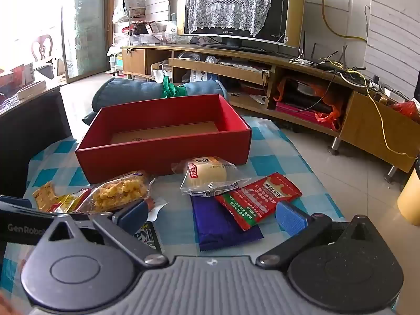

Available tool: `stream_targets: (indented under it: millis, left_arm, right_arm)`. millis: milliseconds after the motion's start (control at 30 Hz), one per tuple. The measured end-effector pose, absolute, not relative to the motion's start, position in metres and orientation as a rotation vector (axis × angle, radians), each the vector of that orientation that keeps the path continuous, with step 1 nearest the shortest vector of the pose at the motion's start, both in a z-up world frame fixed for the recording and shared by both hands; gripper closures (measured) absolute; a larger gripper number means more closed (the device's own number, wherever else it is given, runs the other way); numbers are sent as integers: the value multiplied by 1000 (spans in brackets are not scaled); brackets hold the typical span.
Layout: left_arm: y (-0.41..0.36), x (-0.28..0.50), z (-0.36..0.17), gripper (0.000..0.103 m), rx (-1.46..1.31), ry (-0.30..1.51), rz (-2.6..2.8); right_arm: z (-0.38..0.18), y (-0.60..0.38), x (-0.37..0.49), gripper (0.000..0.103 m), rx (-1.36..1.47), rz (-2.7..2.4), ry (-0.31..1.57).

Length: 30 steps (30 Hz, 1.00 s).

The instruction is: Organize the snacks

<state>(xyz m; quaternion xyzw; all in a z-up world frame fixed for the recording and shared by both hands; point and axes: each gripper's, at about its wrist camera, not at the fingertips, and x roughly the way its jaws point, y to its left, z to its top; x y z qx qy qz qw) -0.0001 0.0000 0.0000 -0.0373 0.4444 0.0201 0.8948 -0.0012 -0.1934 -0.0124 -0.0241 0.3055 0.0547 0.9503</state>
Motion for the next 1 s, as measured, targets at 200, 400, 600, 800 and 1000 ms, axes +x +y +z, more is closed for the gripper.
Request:
stream_targets:
  millis: [200, 400, 600, 800, 1000]
  left_arm:
    - [0, -1, 0, 1, -75, 925, 38]
    - [-2, -5, -3, 2, -72, 933, 36]
    - [-2, -2, -4, 3, -68, 945, 34]
    - [-2, -3, -4, 5, -63, 948, 30]
    - [-2, -3, -4, 5, -63, 948, 30]
  right_arm:
    - [-13, -194, -4, 0, -46, 116, 635]
    - [-15, -193, -2, 0, -52, 115, 644]
    - [-14, -201, -5, 0, -50, 115, 651]
    - [-16, -193, -1, 0, -62, 114, 663]
    - [-17, -192, -1, 0, -63, 113, 664]
